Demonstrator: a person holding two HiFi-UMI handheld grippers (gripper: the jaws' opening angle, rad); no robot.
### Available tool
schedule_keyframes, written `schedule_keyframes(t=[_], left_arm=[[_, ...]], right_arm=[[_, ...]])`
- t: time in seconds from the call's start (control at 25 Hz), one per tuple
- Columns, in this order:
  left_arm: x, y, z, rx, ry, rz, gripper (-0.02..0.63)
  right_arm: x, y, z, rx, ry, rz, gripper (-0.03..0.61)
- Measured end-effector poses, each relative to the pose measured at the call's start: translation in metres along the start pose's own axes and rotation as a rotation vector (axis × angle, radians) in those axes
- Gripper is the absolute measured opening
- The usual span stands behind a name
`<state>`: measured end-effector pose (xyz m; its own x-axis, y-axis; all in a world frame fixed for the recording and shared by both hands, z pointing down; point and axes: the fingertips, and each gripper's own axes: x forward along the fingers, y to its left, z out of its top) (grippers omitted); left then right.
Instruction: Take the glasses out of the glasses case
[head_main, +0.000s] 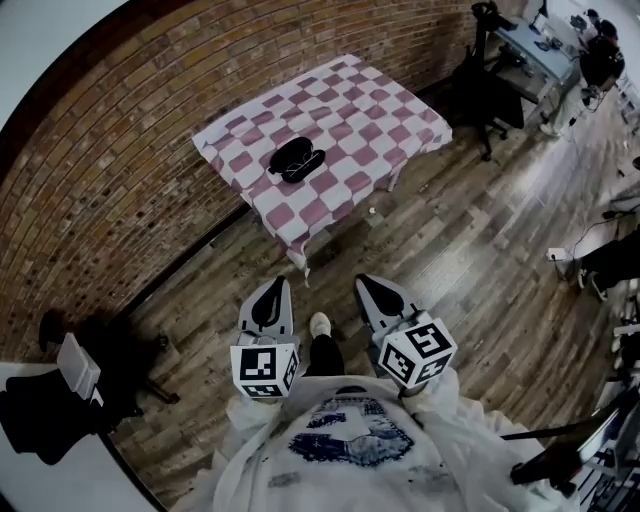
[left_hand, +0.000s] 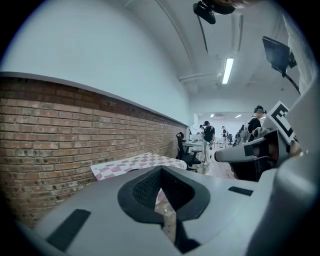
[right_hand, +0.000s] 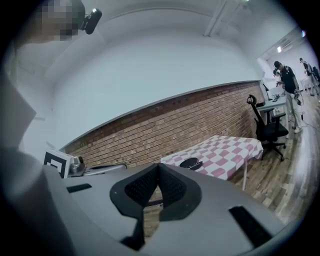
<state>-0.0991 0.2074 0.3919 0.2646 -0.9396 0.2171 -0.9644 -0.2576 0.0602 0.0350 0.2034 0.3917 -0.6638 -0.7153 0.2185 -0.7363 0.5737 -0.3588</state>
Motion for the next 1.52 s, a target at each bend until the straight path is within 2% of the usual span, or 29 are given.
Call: schedule_keyframes(t=[0.4, 0.68, 1.04, 1.28, 1.52], left_arm=[[0.080, 0.086, 0.031, -0.004, -0.007, -0.002, 0.008], [0.117, 0.117, 0.041, 0.014, -0.004, -0.036, 0.008], [0.141, 0.130, 0.046, 0.013, 0.009, -0.068, 0.008], [0.157, 0.138, 0.054, 0.020, -0.002, -0.056, 0.008], [0.183, 0.142, 0.048, 0.023, 0.047, -0.072, 0.008]], right_arm=[[0.111, -0.007, 0.046, -0.040, 0.010, 0.000, 0.014], [0.157, -0.015, 0.062, -0.032, -0.007, -0.020, 0.014], [0.182, -0.025, 0.080, -0.032, -0.025, -0.043, 0.014], [0.199, -0.033, 0.090, -0.046, -0.038, -0.042, 0.014], [0.217, -0.051, 0.095, -0.029, -0.033, -0.053, 0.014]])
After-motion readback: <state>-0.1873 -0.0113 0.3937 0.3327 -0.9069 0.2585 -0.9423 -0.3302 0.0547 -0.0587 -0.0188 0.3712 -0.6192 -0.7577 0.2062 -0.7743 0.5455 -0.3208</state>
